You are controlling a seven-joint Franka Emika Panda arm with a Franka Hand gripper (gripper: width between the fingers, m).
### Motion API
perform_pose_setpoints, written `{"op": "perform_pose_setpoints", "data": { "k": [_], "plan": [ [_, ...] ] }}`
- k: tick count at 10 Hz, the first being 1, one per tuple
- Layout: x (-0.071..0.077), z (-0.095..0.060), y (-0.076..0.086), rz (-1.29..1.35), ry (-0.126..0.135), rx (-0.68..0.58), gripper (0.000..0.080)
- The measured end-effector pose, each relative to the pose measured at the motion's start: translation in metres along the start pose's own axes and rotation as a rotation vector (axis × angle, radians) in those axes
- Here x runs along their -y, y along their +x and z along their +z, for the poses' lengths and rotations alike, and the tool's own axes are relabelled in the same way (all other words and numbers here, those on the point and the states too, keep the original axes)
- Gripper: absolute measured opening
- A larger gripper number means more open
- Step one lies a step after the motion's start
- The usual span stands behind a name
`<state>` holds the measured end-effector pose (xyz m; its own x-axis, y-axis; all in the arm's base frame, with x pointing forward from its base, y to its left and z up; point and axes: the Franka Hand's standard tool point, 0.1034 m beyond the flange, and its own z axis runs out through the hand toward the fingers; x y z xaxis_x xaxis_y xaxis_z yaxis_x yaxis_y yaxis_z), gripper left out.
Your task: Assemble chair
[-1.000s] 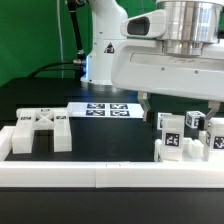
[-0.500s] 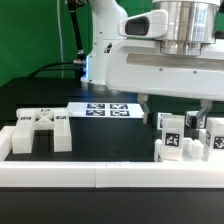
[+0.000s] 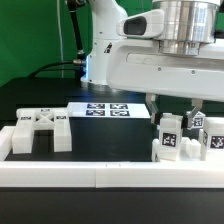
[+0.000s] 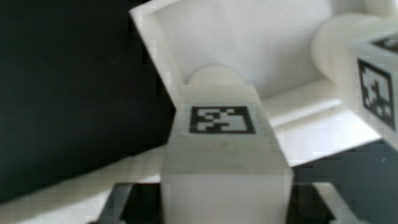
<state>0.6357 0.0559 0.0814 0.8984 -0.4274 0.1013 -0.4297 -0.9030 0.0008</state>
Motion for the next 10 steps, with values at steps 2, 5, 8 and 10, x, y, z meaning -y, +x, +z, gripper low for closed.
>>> {"op": "perform_pose_setpoints", "data": {
  "k": [2, 5, 8, 10],
  "plan": [
    [-0.0006, 0.0003, 0.0, 0.173, 0.001, 0.001, 0.0291],
    [0.0009, 0.0008, -0.0018, 0.491, 0.0, 0.0, 0.0291],
    [0.0032, 0.0003, -0.0044, 0.79, -0.01, 0.009, 0.0291],
    [0.0042, 0.0003, -0.0052, 0.984, -0.012, 0.007, 0.0291]
  ]
}}
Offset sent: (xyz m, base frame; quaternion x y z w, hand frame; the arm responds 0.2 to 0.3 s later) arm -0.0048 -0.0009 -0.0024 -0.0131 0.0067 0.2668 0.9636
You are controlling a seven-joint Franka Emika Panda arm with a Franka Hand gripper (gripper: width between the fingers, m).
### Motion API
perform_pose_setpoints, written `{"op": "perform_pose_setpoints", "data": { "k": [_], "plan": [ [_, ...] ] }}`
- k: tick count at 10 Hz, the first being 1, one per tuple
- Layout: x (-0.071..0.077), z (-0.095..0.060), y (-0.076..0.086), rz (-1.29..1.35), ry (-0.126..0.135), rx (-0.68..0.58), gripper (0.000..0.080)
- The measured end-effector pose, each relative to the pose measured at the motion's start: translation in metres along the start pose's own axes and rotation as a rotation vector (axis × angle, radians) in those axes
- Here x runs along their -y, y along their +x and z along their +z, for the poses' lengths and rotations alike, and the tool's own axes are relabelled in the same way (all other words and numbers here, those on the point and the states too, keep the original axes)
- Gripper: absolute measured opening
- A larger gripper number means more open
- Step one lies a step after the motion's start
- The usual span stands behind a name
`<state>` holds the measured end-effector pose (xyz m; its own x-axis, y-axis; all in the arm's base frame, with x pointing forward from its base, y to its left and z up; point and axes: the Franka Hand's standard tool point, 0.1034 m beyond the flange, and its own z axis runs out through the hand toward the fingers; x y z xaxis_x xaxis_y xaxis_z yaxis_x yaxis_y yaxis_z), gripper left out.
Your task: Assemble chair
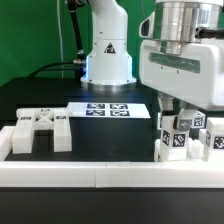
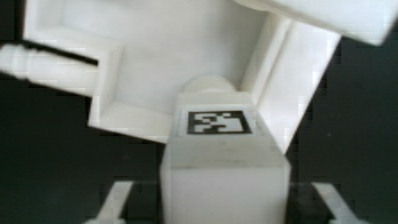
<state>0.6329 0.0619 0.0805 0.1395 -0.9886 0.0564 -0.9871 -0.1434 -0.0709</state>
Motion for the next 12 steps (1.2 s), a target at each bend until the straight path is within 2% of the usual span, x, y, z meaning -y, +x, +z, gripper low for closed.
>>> {"op": "perform_pose_setpoints", "data": {
  "k": [5, 6, 7, 8, 9, 12],
  "plan": [
    [-0.0001, 0.0, 0.0007, 0.169, 0.0, 0.002, 0.0291],
    [-0.0001, 0.0, 0.0005, 0.137, 0.0, 0.002, 0.0376],
    [-0.0002, 0.0, 0.0006, 0.079, 0.0, 0.002, 0.0511],
    [0.0002, -0.0006, 0.0009, 0.029, -0.002, 0.002, 0.0511],
    [0.0007, -0.0009, 0.0013, -0.083, -0.002, 0.0, 0.062],
    [0.0007, -0.0003, 0.0022, -0.387, -0.002, -0.002, 0.0648]
  ]
}}
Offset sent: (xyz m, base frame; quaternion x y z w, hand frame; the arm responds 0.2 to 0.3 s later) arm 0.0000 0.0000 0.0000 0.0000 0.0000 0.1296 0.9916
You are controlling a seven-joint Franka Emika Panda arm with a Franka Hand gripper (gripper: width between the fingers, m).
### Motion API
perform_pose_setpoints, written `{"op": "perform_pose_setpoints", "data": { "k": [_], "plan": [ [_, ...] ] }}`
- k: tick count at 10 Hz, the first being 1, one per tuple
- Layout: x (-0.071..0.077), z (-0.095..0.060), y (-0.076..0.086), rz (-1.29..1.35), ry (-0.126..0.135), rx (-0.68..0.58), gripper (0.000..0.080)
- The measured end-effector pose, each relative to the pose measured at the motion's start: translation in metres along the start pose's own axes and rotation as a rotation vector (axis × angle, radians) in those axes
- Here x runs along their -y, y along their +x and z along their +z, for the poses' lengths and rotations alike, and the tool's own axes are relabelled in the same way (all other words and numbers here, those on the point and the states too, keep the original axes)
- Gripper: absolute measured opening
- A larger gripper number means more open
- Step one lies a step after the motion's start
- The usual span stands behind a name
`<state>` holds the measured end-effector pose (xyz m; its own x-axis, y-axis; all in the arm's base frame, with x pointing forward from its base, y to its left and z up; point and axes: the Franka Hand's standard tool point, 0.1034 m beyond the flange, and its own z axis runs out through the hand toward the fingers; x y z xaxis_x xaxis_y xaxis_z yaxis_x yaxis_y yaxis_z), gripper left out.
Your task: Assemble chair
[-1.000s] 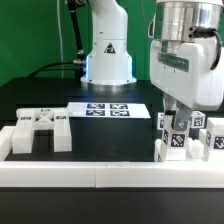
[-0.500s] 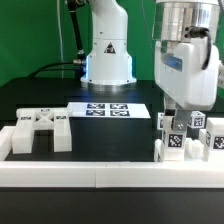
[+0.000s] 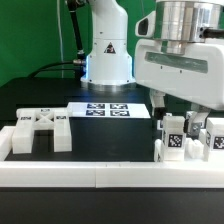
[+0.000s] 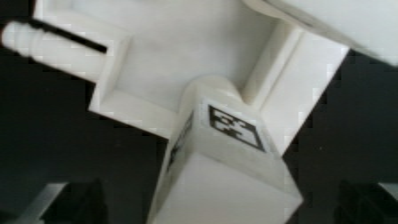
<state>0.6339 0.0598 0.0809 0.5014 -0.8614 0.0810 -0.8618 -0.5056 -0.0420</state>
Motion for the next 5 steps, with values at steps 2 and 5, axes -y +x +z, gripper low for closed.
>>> {"op": "perform_pose_setpoints", "data": {
  "k": [2, 5],
  "plan": [
    [-0.0009, 0.0002, 0.002, -0.185, -0.001, -0.001, 0.0649],
    [-0.0009, 0.0003, 0.0017, -0.397, -0.001, -0.002, 0.0649]
  ]
}}
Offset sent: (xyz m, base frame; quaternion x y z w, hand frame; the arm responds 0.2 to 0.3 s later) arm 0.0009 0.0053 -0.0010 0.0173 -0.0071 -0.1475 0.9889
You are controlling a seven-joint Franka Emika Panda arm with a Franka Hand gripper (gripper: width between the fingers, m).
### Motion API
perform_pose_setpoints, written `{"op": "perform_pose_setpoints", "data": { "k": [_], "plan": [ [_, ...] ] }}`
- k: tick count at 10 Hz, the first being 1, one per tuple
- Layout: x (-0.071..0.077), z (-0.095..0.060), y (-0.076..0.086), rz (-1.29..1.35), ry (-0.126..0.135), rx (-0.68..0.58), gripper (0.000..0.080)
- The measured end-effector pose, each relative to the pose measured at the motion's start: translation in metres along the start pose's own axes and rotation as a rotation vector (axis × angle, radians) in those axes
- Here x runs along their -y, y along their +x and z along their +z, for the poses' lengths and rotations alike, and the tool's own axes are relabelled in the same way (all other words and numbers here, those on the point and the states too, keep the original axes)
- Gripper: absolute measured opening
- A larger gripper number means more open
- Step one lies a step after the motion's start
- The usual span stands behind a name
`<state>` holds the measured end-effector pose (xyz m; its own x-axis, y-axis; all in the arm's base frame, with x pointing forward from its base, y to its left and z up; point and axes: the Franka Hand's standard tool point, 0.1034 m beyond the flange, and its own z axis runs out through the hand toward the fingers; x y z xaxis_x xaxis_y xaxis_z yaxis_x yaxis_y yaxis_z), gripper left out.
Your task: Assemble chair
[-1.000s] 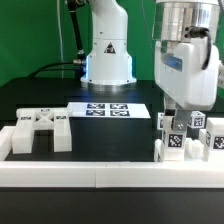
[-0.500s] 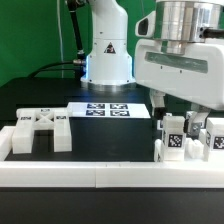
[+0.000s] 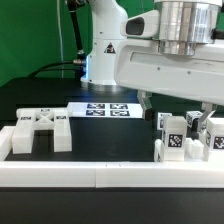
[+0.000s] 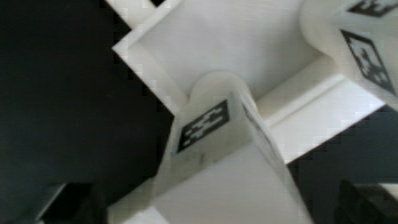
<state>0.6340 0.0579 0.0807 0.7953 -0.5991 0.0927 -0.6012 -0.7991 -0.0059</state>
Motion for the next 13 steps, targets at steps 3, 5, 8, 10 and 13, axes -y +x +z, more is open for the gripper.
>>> {"op": "perform_pose_setpoints", "data": {
  "k": [3, 5, 8, 10, 13],
  "plan": [
    [-0.001, 0.0002, 0.0007, -0.23, -0.001, -0.001, 0.0649],
    [-0.0015, 0.0005, 0.0009, -0.344, -0.002, -0.002, 0.0649],
    [-0.0028, 0.0007, 0.0017, -0.502, -0.007, -0.003, 0.0649],
    [-0.0036, 0.0008, 0.0024, -0.505, -0.008, -0.003, 0.0391],
    [-0.0038, 0.0008, 0.0025, -0.475, -0.008, -0.003, 0.0291]
  ]
}}
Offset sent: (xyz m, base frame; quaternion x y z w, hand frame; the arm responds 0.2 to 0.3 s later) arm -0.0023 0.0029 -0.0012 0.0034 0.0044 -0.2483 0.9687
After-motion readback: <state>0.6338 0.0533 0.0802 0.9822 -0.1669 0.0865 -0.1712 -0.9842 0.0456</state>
